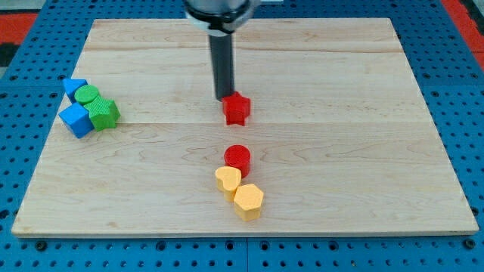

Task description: Slide the red star closer to red circle

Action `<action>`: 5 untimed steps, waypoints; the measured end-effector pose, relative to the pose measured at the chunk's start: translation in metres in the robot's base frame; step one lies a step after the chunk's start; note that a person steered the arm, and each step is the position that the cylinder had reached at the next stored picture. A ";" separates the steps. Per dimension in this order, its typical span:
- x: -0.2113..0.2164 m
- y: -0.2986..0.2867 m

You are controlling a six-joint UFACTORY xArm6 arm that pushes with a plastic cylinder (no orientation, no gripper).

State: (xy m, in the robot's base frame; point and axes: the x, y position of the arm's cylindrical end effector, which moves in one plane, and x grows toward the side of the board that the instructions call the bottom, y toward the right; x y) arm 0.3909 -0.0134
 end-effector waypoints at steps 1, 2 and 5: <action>0.000 0.043; 0.020 0.076; 0.003 0.032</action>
State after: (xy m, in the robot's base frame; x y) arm 0.3939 0.0186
